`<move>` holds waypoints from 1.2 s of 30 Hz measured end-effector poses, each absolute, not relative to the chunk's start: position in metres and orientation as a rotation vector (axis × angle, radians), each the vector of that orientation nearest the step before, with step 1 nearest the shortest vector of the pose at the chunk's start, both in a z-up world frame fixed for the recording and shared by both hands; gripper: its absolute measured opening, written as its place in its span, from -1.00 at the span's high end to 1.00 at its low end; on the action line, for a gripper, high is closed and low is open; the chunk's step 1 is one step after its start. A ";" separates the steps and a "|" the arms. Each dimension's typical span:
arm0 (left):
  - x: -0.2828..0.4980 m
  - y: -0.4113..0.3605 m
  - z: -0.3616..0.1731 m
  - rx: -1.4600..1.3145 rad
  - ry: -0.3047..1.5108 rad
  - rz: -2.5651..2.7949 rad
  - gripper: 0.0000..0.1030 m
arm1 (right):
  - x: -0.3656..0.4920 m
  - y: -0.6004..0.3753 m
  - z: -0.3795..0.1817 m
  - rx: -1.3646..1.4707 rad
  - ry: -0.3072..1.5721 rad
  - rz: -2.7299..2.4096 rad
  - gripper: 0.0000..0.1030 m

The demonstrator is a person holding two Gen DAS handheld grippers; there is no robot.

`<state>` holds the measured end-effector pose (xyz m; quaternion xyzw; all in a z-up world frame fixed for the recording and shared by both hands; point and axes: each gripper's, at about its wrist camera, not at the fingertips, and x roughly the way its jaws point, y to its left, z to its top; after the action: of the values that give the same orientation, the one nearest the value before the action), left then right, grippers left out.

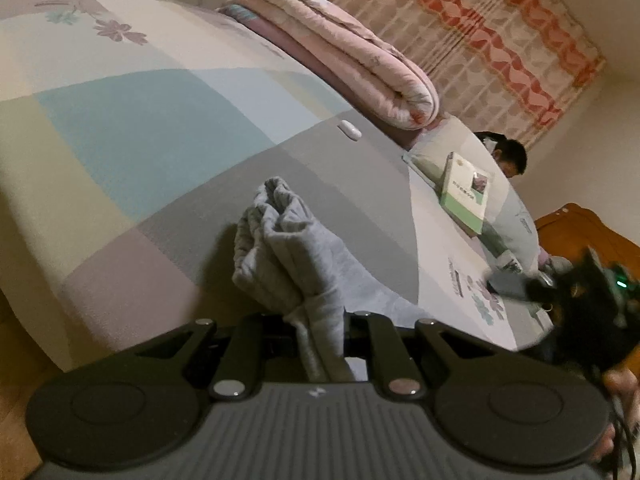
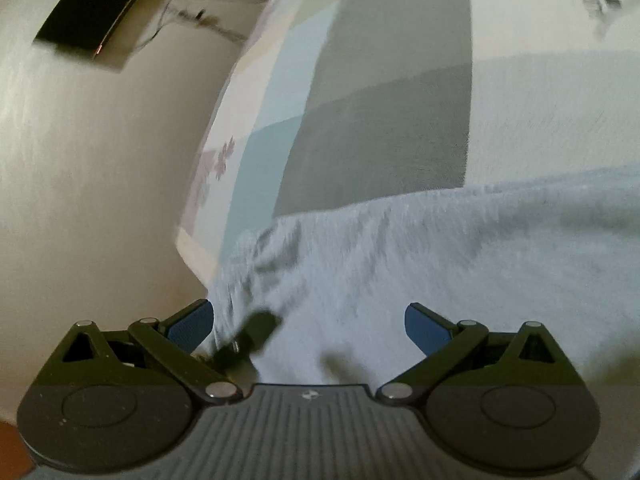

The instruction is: Fold clothes

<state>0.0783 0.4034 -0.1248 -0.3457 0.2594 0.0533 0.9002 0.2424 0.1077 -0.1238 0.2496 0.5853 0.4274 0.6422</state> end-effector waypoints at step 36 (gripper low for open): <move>0.069 0.410 -0.148 -0.745 0.592 0.104 0.78 | 0.167 0.124 -0.134 0.584 1.491 0.841 -1.00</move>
<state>0.0692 0.4100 -0.1480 -0.3583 0.2850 0.0501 0.8876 0.1673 0.1244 -0.1337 0.2538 0.6480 0.3654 0.6182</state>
